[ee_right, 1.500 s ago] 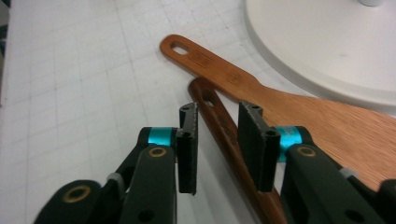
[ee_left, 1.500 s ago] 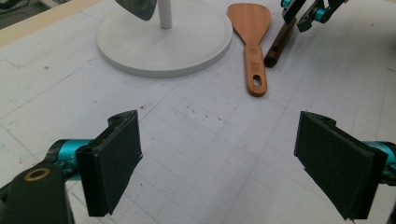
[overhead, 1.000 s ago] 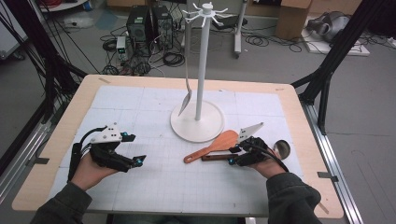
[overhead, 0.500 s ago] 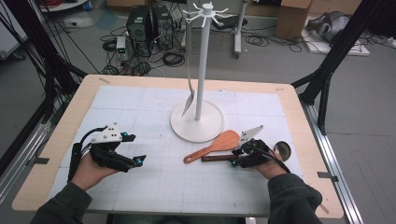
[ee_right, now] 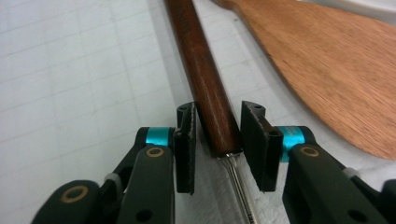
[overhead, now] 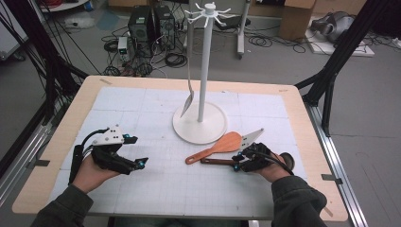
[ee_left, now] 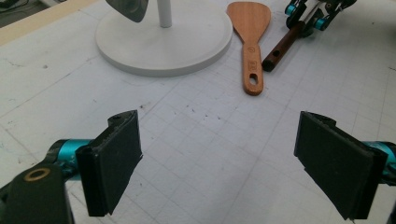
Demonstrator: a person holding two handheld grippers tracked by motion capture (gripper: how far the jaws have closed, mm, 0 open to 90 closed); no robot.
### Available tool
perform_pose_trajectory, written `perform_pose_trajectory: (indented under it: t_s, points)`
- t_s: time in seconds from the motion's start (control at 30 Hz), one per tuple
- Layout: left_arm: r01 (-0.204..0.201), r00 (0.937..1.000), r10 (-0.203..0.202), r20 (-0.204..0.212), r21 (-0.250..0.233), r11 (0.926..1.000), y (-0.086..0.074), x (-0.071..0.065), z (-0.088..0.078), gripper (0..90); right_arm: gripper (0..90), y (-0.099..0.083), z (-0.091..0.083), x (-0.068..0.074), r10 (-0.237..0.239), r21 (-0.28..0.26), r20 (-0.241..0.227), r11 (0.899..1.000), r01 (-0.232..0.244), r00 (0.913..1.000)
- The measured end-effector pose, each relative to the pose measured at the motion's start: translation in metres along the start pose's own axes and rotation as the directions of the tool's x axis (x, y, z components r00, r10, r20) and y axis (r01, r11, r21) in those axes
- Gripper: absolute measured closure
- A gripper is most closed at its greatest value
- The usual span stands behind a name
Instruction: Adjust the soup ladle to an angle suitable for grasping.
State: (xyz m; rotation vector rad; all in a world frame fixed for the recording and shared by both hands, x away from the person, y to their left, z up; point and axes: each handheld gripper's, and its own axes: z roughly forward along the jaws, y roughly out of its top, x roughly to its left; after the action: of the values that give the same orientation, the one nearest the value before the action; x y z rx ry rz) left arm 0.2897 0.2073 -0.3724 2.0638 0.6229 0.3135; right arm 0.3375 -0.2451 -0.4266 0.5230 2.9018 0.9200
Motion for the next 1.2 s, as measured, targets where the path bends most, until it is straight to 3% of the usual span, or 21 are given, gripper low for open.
perform_pose_trajectory:
  t_s: [0.13, 0.2, 0.33, 0.63, 1.2]
  points:
    - [0.007, 1.0000, -0.007, 0.000, 0.002, 1.0000, 0.000, 0.000, 0.000, 15.3, 72.3, 0.005, -0.001, 0.002, -0.057, 0.043, -0.055, 0.997, 0.059, 0.9968]
    - [0.003, 1.0000, -0.003, 0.004, 0.003, 1.0000, 0.000, 0.000, 0.001, 15.3, 72.0, 0.007, 0.000, 0.003, -0.076, 0.049, -0.058, 0.996, 0.079, 0.9954]
    - [0.001, 1.0000, -0.001, 0.004, 0.004, 1.0000, 0.000, -0.001, 0.001, 15.3, 72.2, 0.005, 0.001, 0.000, -0.052, 0.037, -0.081, 0.998, 0.056, 0.9953]
    - [0.000, 1.0000, 0.000, 0.004, 0.003, 1.0000, 0.000, 0.000, 0.001, 15.3, 73.4, 0.004, -0.002, -0.002, -0.073, 0.011, -0.136, 0.997, 0.075, 0.9880]
    - [0.002, 1.0000, -0.002, 0.008, 0.000, 1.0000, 0.000, -0.001, 0.002, 15.3, 73.5, 0.015, -0.018, 0.002, -0.057, -0.120, -0.116, 0.992, 0.043, 0.9916]
